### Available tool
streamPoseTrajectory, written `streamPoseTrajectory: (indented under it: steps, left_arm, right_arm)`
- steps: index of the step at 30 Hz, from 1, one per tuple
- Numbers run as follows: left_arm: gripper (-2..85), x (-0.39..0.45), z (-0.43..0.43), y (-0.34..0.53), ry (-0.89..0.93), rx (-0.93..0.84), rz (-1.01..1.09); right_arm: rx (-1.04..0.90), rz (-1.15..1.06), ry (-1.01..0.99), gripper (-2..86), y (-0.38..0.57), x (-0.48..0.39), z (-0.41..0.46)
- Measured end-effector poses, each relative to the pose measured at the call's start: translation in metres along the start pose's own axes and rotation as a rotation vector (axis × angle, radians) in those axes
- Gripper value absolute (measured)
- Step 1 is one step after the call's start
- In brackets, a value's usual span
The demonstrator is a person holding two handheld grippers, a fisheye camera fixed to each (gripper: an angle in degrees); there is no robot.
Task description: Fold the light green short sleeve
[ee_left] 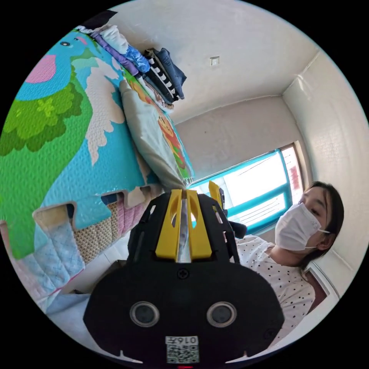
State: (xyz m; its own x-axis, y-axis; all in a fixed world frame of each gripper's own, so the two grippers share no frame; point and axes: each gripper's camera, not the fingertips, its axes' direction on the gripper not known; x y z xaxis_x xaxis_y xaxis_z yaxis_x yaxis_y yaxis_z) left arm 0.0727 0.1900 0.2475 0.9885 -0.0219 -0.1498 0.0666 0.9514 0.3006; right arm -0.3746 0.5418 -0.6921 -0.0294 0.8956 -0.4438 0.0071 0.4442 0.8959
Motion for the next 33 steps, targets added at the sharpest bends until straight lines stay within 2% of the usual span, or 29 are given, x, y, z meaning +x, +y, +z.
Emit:
streamPoseTrajectory:
  steps: [3, 7, 11, 13, 16, 17, 21, 24, 29, 30, 33]
  left_arm:
    - [-0.8, -0.004, 0.0, -0.004, 0.101, 0.036, -0.033]
    - [-0.8, -0.008, 0.009, 0.0, 0.146, 0.048, -0.052]
    - [-0.6, -0.013, 0.02, 0.017, 0.149, 0.073, -0.056]
    - [-0.3, -0.013, 0.027, 0.028, 0.139, 0.078, -0.032]
    - [2.0, 0.019, 0.05, 0.052, -0.097, 0.005, 0.192]
    - [4.0, 0.038, 0.064, 0.067, -0.247, -0.026, 0.307]
    - [11.0, 0.088, 0.13, 0.13, -0.767, -0.037, 0.647]
    - [13.6, 0.094, 0.2, 0.174, -1.062, -0.036, 0.825]
    - [15.6, 0.073, 0.316, 0.218, -1.315, -0.122, 0.97]
    - [15.6, 0.066, 0.335, 0.224, -1.395, -0.099, 0.991]
    - [14.1, 0.056, 0.362, 0.231, -1.438, -0.012, 1.021]
  right_arm:
    - [-0.006, -0.048, 0.04, 16.3, -0.01, -0.015, 0.026]
    - [-0.069, -0.026, 0.089, 17.3, -0.016, -0.027, 0.07]
    - [-0.237, 0.03, 0.301, 15.3, -0.004, -0.025, 0.118]
    - [-0.29, 0.053, 0.318, 12.8, 0.008, -0.018, 0.133]
    - [-0.298, 0.078, 0.18, 5.2, 0.027, 0.0, 0.141]
    - [-0.31, 0.088, 0.118, 3.9, 0.034, 0.011, 0.145]
    - [-0.338, 0.18, -0.033, 3.1, 0.052, 0.053, 0.16]
    - [-0.371, 0.243, -0.111, 3.0, 0.064, 0.085, 0.179]
    - [-0.431, 0.313, -0.153, 2.9, 0.086, 0.121, 0.22]
    - [-0.426, 0.307, -0.148, 2.9, 0.089, 0.123, 0.223]
    - [-0.395, 0.288, -0.138, 2.7, 0.107, 0.136, 0.234]
